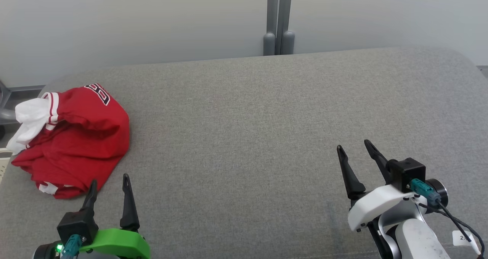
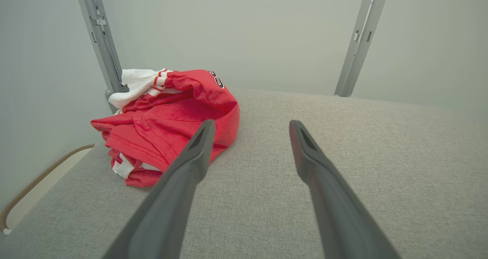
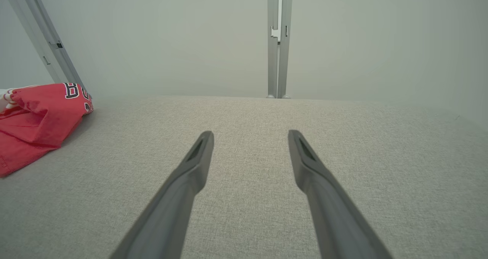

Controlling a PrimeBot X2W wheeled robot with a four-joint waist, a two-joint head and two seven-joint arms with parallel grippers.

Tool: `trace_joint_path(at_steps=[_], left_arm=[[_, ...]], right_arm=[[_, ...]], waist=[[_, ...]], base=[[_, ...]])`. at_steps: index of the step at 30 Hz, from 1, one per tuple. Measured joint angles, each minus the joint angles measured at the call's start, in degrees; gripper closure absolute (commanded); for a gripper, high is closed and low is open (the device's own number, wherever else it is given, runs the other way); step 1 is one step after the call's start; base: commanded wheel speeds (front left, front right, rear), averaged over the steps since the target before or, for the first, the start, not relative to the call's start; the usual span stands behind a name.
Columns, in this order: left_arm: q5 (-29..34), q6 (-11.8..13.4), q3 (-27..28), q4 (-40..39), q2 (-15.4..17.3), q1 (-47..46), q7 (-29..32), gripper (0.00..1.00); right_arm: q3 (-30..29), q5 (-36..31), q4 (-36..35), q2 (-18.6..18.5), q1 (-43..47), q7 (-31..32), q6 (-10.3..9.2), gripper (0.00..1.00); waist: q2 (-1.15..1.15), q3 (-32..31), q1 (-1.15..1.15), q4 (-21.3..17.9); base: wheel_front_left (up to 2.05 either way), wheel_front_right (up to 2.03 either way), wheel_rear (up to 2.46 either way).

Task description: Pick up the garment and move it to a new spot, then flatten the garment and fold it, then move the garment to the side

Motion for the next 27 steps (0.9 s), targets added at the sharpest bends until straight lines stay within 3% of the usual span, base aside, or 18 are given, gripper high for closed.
trace_joint_path(at_steps=[17,27], left_arm=[[5.6,1.3,-0.1,-1.6,0.8,1.0,-0.5,0.00],[4.9,1.0,-0.1,-1.8,1.2,1.3,0.4,0.00]], right_arm=[[1.4,-3.6,-0.2,-0.1,0.1,-2.3,0.01,0.00],[1.5,-3.0,-0.2,-0.1,0.1,-2.2,0.01,0.00]], waist=[[0.00,-0.4,0.00,-0.7],[0.00,-0.4,0.00,-0.5]], base=[[0.00,0.00,0.00],[0.00,0.00,0.00]])
